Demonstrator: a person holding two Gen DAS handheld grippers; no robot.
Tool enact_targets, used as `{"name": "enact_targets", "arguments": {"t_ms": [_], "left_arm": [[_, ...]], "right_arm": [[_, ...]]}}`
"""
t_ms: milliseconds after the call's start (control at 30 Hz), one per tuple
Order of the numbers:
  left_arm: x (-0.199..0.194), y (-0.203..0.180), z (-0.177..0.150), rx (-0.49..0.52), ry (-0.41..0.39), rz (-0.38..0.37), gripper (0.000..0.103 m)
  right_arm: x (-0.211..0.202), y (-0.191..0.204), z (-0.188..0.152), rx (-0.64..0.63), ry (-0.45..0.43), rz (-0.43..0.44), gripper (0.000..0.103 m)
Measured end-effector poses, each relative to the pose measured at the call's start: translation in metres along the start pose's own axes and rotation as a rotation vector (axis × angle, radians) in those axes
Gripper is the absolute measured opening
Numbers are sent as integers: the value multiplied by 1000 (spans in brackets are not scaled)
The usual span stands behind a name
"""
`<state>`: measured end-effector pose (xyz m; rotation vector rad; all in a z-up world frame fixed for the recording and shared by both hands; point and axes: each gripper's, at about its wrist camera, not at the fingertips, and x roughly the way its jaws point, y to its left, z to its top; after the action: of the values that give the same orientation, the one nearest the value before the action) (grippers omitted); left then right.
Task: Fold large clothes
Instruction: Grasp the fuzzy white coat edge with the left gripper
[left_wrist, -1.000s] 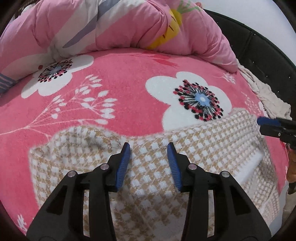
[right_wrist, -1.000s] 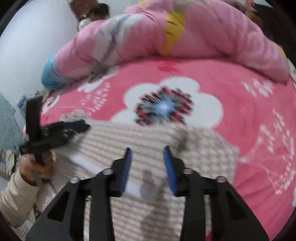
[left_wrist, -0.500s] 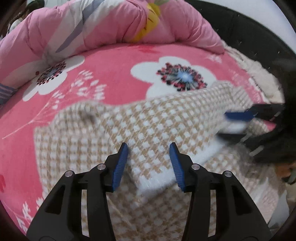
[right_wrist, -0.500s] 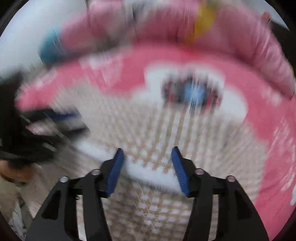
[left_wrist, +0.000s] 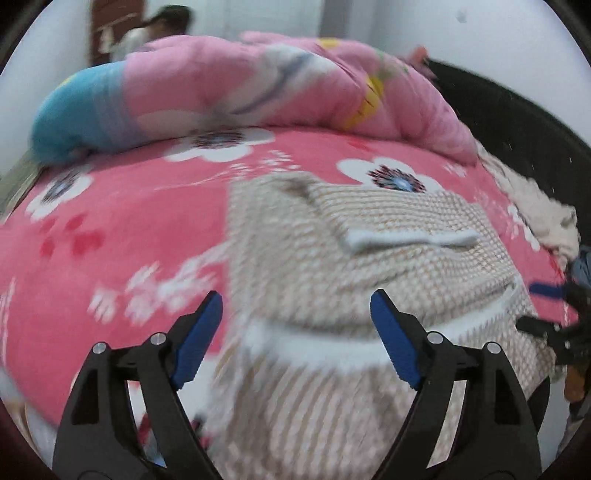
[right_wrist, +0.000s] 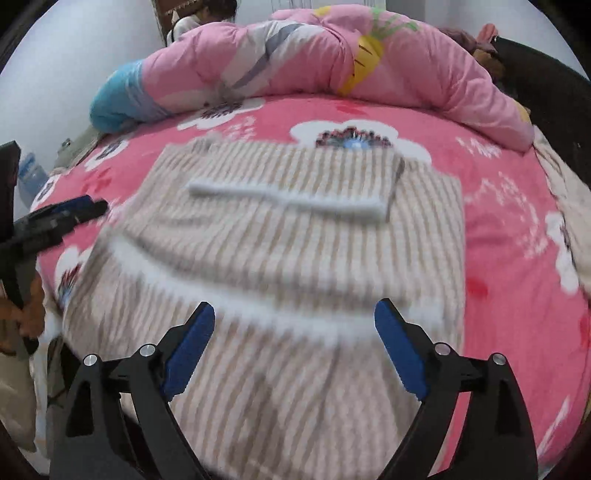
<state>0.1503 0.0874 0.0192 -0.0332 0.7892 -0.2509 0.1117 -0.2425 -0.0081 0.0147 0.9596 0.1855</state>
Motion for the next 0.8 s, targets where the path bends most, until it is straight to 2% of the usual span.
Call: {"name": "enact_targets", "arguments": {"t_ms": [33,133,233,267,300,500,667,767,800], "left_arm": [[-8,7,-10,-17,-12,10,79],[-26,23,-43,-56,-38,29,79],[-29,30,-67,-58,-45,-1,79],[-27,31,-71,-60,-39,-4,78],[-23,33,-74,-62,-28,-17,71],[8,43,-66,-69,23,-110,40],[34,49,-55,-86,77,-160,37],[32,48,-53,-91,76,-260,34],[24,43,-54,-73,54,-324,34]], "right_arm": [[-3,4,-15,1,0,29,86],[-3,20,-48,-24,-23,41,86],[13,31,-67,-47,22,44,86],[24,34,-72,-47,48,34,86],[26,35,-76,-49,35,25,86],[25,31,-77,-2,20,50,86],[26,32,-76,6,18,38,86],[25,32,-78,7,15,38,86],[26,32,-78,6,14,37,86]]}}
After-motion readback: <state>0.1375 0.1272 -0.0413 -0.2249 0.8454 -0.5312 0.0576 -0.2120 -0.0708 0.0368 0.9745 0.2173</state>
